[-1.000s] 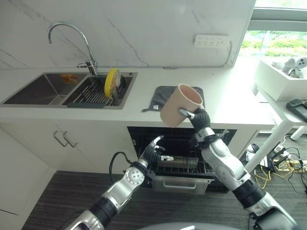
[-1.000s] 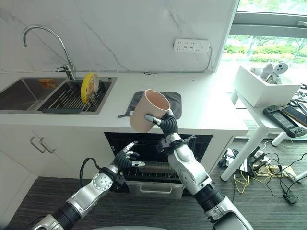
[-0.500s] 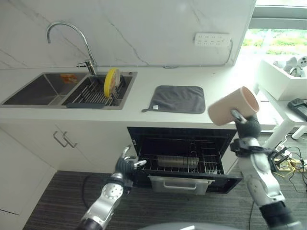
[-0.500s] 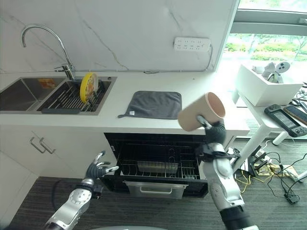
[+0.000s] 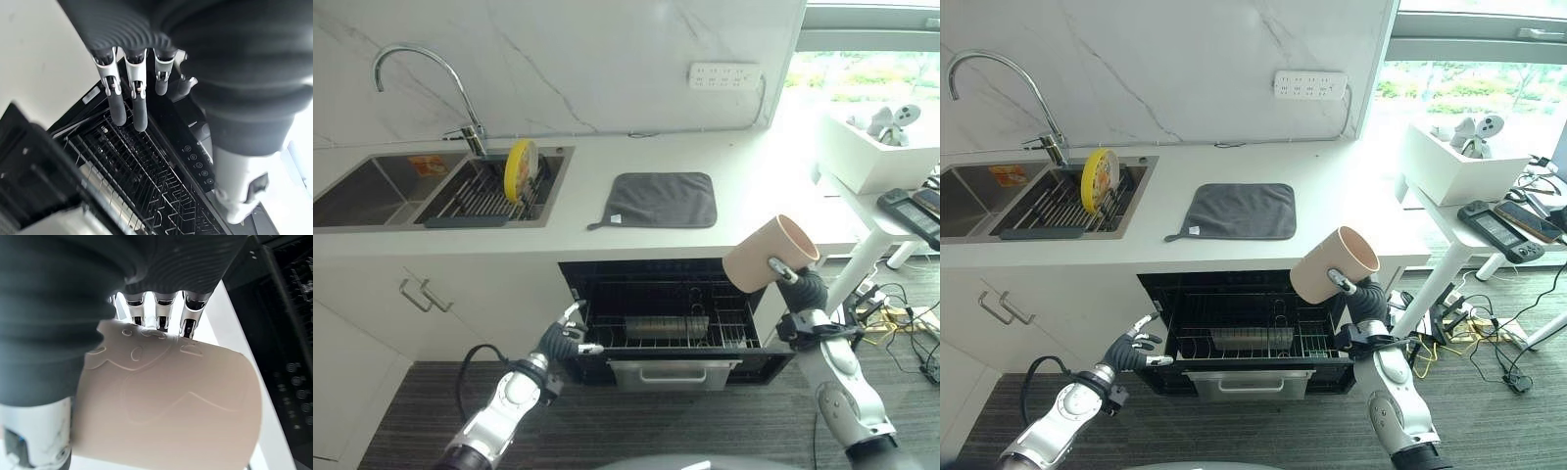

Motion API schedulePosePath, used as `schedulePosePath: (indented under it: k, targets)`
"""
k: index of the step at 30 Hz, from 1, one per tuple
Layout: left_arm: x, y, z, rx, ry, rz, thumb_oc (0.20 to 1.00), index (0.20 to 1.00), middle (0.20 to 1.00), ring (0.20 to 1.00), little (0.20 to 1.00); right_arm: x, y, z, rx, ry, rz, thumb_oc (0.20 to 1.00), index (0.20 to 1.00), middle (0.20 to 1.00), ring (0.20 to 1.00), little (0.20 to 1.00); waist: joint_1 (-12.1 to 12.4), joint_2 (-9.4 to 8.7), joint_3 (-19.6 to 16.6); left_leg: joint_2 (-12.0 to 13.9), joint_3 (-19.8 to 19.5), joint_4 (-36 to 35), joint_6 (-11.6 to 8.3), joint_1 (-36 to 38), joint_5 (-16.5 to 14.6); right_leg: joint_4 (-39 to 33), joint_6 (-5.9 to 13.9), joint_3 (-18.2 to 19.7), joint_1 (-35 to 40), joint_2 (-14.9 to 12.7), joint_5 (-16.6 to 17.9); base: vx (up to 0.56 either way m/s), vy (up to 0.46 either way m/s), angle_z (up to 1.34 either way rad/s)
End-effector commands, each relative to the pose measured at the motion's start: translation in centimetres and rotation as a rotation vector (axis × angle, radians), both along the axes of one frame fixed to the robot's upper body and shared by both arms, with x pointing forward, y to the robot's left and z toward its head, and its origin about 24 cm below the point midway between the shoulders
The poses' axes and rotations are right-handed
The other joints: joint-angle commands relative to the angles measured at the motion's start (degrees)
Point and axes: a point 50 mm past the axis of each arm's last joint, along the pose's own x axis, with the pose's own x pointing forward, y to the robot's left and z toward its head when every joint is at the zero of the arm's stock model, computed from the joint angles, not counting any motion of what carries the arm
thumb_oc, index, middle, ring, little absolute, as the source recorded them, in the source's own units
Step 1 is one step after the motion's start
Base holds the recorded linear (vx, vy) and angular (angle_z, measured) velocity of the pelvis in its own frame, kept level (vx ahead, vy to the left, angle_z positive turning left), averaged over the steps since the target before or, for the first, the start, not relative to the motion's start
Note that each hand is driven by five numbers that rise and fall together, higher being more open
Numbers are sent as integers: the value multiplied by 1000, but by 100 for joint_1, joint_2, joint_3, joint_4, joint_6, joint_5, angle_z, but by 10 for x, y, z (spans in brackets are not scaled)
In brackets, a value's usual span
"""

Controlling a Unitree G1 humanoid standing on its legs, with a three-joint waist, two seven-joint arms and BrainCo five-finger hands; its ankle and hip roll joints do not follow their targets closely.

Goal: Place the dishes in the dishwasher.

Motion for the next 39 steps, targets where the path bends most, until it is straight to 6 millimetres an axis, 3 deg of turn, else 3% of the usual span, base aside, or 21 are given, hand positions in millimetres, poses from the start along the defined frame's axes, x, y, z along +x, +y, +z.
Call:
schedulePosePath:
  k: [1, 5, 7, 9, 10, 13, 15, 19, 20, 21, 22, 23, 24, 25, 27, 32, 39]
  targets:
    - [29, -5, 35, -69, -182, -49, 1000, 1000, 1000, 1000, 1000, 15, 15, 34, 3, -181, 85, 200, 200, 200, 200, 200, 82, -32, 230, 232, -152, 37, -16, 367, -474, 100, 81, -97, 157, -61, -246, 33, -137, 2]
    - [25, -10, 45, -132, -239, -81, 1000, 1000, 1000, 1000, 1000, 13, 14, 30, 8, -169, 89, 200, 200, 200, 200, 200, 108, -13, 298, 346, -133, 65, -68, 436, -368, 359, -75, -18, 120, 112, -461, 22, -144, 2]
    - [27, -11, 51, -148, -280, -86, 1000, 1000, 1000, 1000, 1000, 15, 12, 30, -11, -176, 87, 200, 200, 200, 200, 200, 99, -74, 424, 341, -111, 922, -102, 141, -531, 572, -220, 111, 33, 172, -535, -14, -90, 6]
    - [29, -14, 57, -182, -322, -91, 1000, 1000, 1000, 1000, 1000, 16, 5, 31, -28, -181, 59, 200, 200, 200, 200, 200, 179, -111, 626, 268, -511, 1914, -145, -527, -339, 731, -370, 229, 11, 241, -572, -27, -3, 16]
    - [30, -16, 58, -188, -330, -98, 1000, 1000, 1000, 1000, 1000, 17, 3, 30, -26, -181, 44, 200, 200, 200, 200, 200, 209, -90, 677, 280, -542, 1806, -174, -668, -251, 761, -369, 233, 43, 259, -592, 42, 130, 37]
    - [31, -21, 60, -196, -358, -117, 1000, 1000, 1000, 1000, 1000, 19, -3, 30, -23, -199, -4, 200, 200, 200, 200, 200, 181, -27, 748, 402, -184, 900, -222, -537, -151, 756, -240, 108, 139, 143, -647, 106, 224, 24]
    - [31, -23, 56, -192, -351, -103, 1000, 1000, 1000, 1000, 1000, 18, -5, 29, -12, -194, -26, 200, 200, 200, 200, 200, 204, -23, 708, 277, -433, 721, -176, -435, -170, 710, -166, 25, 204, 39, -624, 137, 249, 1]
    - [29, -20, 57, -123, -362, -115, 1000, 1000, 1000, 1000, 1000, 9, -6, 25, -4, -192, -49, 200, 200, 200, 200, 200, 139, 12, 534, -56, -509, 666, 102, -194, -470, 1221, 38, 129, 46, -114, -710, 198, 321, -3]
    - [29, -19, 57, -114, -356, -112, 1000, 1000, 1000, 1000, 1000, 8, -6, 24, 3, -193, -60, 200, 200, 200, 200, 200, 143, -21, 512, -170, -522, 645, 208, -175, -528, 1443, 94, 161, -22, -134, -618, 138, 272, 8]
    - [30, -18, 59, -93, -364, -115, 1000, 1000, 1000, 1000, 1000, 8, -5, 26, 14, -200, -69, 200, 200, 200, 200, 200, 81, -17, 538, -265, -517, 598, 342, -115, -592, 2166, 153, 354, -389, -57, -389, 117, 205, 5]
    - [31, -17, 60, -70, -371, -119, 1000, 1000, 1000, 1000, 1000, 7, -3, 27, 15, -204, -70, 200, 200, 200, 200, 200, 49, -22, 558, -312, -523, 573, 388, -77, -627, 2297, 146, 443, -618, -27, -289, 103, 75, 10]
    - [33, -13, 63, -55, -377, -109, 1000, 1000, 1000, 1000, 1000, 6, -3, 26, 14, -205, -59, 200, 200, 200, 200, 200, 109, -50, 559, -327, -515, 473, 333, -49, -607, 1538, 105, 157, -562, -259, -202, 63, -94, 29]
    - [36, -11, 69, -46, -391, -99, 1000, 1000, 1000, 1000, 1000, 7, -1, 26, 11, -217, -40, 200, 200, 200, 200, 200, 96, -84, 607, -316, -481, 332, 274, 36, -630, 1137, 143, 190, -758, -471, 303, 14, -222, 20]
    - [37, -11, 72, -34, -401, -114, 1000, 1000, 1000, 1000, 1000, 10, -2, 29, -1, -231, -51, 200, 200, 200, 200, 200, 156, -71, 609, -190, -525, 275, 272, -9, -577, 886, 153, 233, -648, -366, 1, -15, -229, 27]
    - [38, -13, 70, -33, -403, -88, 1000, 1000, 1000, 1000, 1000, 16, -3, 38, -4, -242, -45, 200, 200, 200, 200, 200, 168, -100, 594, 13, -346, 109, 151, 50, -431, 562, 175, 111, -444, -245, -88, -7, -172, 37]
    - [22, -19, 56, 14, -342, -184, 1000, 1000, 1000, 1000, 1000, 10, -8, 38, -7, -217, -38, 200, 200, 200, 200, 200, 122, -126, 436, 234, -135, 37, -20, 125, -384, 209, 174, -168, -96, -203, -135, 54, -64, 9]
    - [16, -38, 63, 132, -306, -474, 1000, 1000, 1000, 1000, 1000, 10, -2, 40, -8, -221, 42, 200, 200, 200, 200, 200, 0, -48, 439, 349, 115, 37, -106, 254, -386, 114, 285, -218, -74, -302, -47, 25, -5, -8]
